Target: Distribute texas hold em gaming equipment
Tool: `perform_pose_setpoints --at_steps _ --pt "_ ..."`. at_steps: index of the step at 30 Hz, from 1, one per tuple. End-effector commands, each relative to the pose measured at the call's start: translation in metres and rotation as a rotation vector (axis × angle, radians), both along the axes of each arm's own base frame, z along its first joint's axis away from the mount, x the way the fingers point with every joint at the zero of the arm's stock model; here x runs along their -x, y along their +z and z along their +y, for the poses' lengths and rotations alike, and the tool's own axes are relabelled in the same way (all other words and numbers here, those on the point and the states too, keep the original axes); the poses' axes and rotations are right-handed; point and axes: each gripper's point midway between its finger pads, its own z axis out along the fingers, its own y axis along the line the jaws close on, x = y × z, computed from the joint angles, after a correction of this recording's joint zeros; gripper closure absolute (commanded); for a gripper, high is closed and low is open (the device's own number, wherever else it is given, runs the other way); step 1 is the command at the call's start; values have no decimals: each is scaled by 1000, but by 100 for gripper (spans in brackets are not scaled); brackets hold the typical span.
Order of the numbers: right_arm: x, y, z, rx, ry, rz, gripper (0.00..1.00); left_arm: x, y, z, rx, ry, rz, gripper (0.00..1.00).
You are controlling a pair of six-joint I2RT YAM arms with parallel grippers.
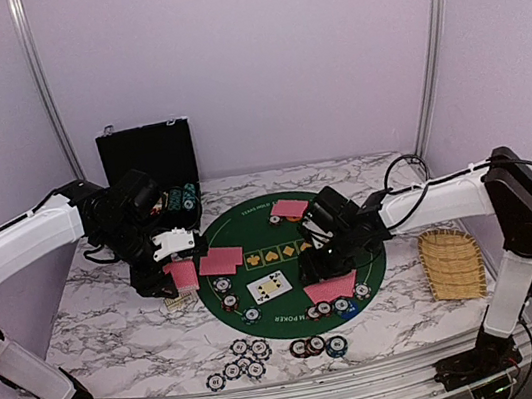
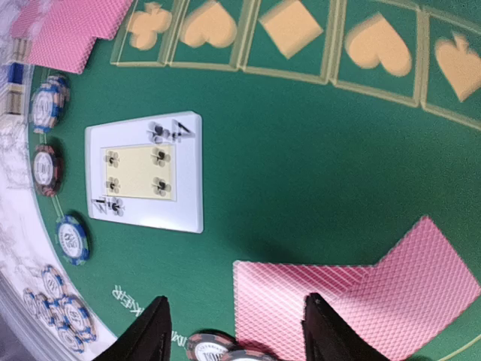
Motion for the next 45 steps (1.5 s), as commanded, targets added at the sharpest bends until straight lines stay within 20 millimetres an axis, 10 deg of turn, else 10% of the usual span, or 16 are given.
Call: perform_pose_setpoints --at_steps 1,6,16,45 --pt "-13 85 54 -317 -15 -60 29 -1 14 -4 36 23 2 100" --pt "1 125 108 -638 50 27 19 -6 16 -11 56 42 5 100" --pt "30 139 178 -902 161 192 16 -11 21 -20 97 69 12 100" --pt "42 129 245 -1015 233 333 12 8 25 -31 171 27 88 100"
